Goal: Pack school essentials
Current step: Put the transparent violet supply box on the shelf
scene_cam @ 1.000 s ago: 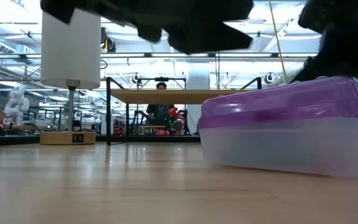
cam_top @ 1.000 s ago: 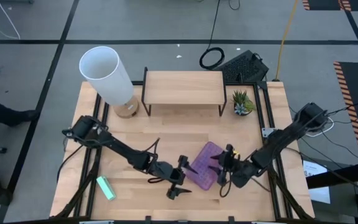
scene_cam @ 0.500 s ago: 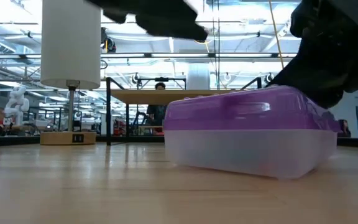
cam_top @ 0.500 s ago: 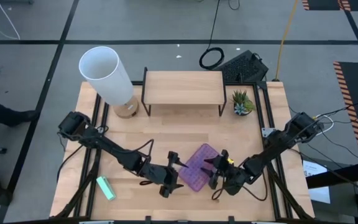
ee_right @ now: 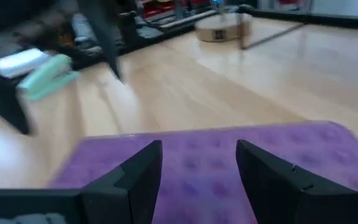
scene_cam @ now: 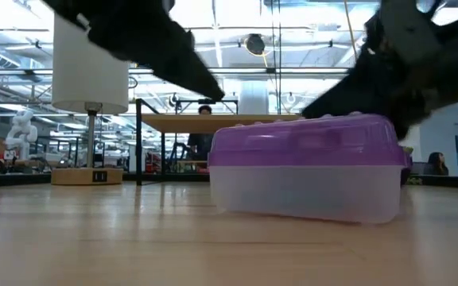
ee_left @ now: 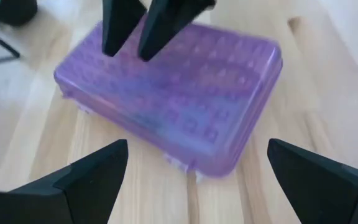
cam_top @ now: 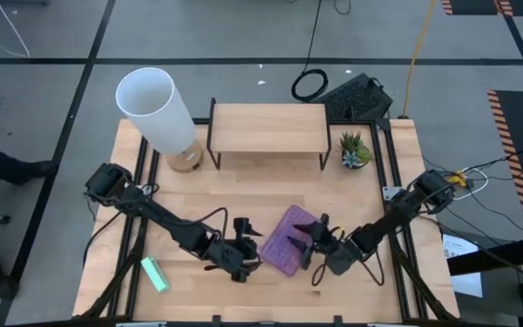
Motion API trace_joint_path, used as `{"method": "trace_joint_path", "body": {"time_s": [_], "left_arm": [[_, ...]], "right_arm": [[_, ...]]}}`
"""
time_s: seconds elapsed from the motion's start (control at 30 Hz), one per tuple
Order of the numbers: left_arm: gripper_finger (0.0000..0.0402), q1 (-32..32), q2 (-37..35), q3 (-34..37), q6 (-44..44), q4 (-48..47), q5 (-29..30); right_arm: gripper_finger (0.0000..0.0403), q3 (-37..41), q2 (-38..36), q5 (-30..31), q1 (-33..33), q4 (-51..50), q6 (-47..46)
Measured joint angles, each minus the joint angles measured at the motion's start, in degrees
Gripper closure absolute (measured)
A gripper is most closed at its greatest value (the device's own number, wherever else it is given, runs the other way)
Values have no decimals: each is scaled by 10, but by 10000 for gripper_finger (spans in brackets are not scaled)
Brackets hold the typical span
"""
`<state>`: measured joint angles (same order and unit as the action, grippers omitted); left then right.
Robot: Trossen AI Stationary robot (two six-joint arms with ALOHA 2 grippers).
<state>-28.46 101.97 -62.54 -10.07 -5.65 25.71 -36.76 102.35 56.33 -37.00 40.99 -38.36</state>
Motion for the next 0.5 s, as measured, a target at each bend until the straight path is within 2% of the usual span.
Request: {"method": "trace_joint_path", "body": {"time_s": [0.07, 0.27, 0.37, 0.5], "left_arm": [[12, -2, 0, 0, -9, -18, 3], [12, 1, 0, 0, -25, -19, -3], [12, 3, 0, 0, -24, -6, -16], [12, 3, 0, 0, -12, 4, -17]], "right_arm": [[202, 0, -21, -9, 0, 17, 34], [202, -1, -99, -9, -5, 17, 59], [202, -2, -142, -34, -7, 9, 53], [189, -2, -189, -58, -6, -54, 16]]}}
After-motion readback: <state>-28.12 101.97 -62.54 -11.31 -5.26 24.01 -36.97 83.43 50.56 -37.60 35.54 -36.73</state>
